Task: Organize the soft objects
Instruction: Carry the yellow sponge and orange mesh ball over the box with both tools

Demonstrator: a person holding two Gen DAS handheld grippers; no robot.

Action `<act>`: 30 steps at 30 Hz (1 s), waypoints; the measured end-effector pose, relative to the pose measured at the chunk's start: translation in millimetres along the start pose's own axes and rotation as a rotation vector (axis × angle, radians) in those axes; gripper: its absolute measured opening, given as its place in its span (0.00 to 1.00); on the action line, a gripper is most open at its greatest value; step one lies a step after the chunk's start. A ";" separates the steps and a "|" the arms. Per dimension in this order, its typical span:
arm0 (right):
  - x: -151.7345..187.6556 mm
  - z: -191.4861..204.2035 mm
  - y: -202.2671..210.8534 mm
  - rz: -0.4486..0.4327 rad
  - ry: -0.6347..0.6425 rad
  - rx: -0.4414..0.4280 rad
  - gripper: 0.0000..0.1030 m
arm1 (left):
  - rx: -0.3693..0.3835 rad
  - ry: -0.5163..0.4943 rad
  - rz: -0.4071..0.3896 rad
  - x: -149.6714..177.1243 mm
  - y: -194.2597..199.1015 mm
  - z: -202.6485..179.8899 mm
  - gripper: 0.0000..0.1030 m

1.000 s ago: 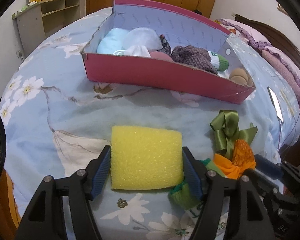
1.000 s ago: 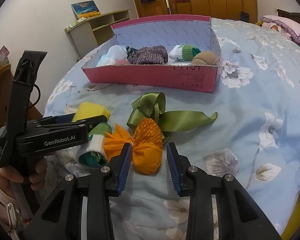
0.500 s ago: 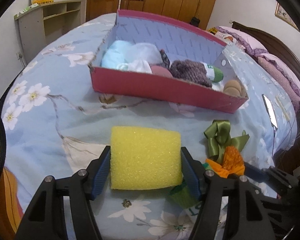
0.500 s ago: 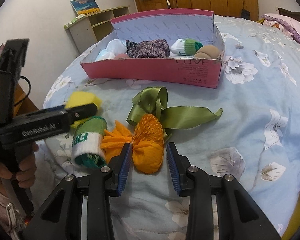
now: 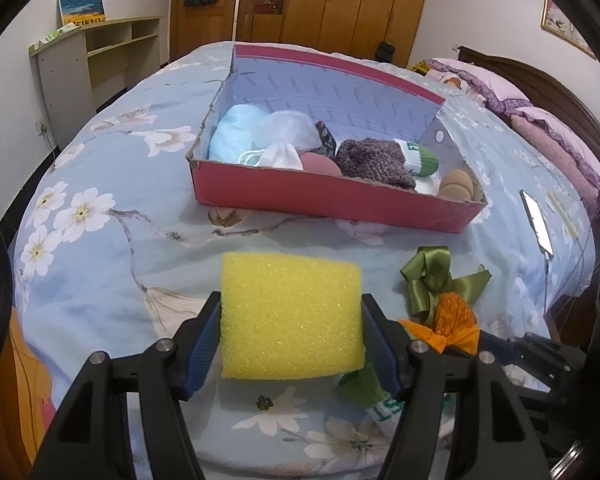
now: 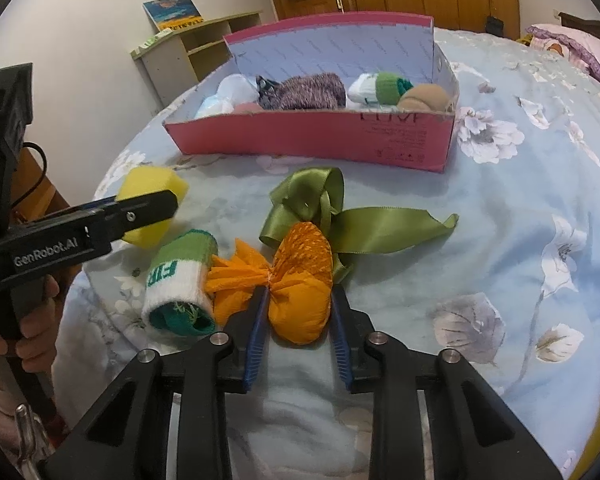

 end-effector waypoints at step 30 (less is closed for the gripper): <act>-57.5 -13.0 51.1 -0.154 0.071 0.105 0.27 | 0.021 -0.047 -0.072 -36.0 20.6 -20.5 0.67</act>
Point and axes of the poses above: each gripper's, at about its wrist camera, not at the fingertips, and y roughly against the way its jaws point, z to its left, x to its underside, the point moved 10 cm from there along -y, roughly the way its jaws point, and after that the axes turned 13 degrees about y, right-handed, at the moved point
